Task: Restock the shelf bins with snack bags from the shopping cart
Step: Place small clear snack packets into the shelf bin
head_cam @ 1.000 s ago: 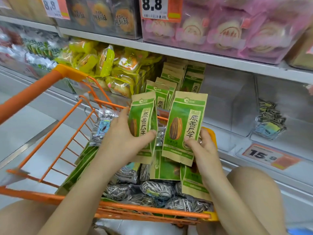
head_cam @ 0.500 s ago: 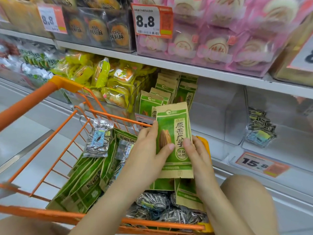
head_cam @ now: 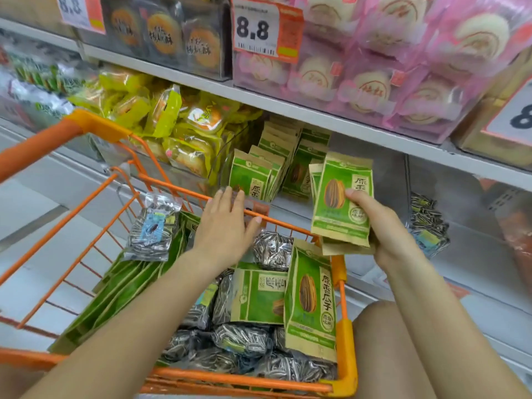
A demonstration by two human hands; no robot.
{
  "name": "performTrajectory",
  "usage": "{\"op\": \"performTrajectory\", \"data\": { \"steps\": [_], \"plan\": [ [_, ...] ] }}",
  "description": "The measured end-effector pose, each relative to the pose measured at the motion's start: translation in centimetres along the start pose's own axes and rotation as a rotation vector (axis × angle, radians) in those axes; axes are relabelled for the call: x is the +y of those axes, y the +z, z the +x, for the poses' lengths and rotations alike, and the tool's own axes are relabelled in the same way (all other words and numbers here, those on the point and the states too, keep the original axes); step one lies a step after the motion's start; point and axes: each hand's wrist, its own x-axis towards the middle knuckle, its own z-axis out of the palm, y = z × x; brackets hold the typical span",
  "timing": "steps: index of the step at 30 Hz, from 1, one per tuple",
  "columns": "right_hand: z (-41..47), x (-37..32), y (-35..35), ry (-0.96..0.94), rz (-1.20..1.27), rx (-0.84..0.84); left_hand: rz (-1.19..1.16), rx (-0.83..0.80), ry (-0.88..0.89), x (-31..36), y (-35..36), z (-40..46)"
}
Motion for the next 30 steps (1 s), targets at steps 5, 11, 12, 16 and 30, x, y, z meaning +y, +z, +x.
{"op": "performTrajectory", "data": {
  "steps": [5, 11, 12, 16, 30],
  "plan": [
    [5.1, -0.9, 0.1, 0.022, 0.027, 0.065, 0.127, 0.050, 0.026, -0.8, 1.6, 0.4],
    [13.0, -1.5, 3.7, 0.051, -0.021, 0.110, 0.093, 0.083, 0.022, -1.1, 2.4, 0.5],
    [14.1, -1.4, 4.4, 0.076, -0.046, 0.104, 0.092, 0.081, 0.023, -1.1, 2.4, 0.5],
    [17.8, -0.3, 5.6, 0.090, -0.193, 0.103, 0.083, 0.059, 0.039, -1.2, 2.2, 0.5],
    [20.4, 2.9, 4.8, 0.098, -0.345, -0.046, 0.113, 0.036, 0.067, -1.0, 2.0, 0.7]
  ]
}}
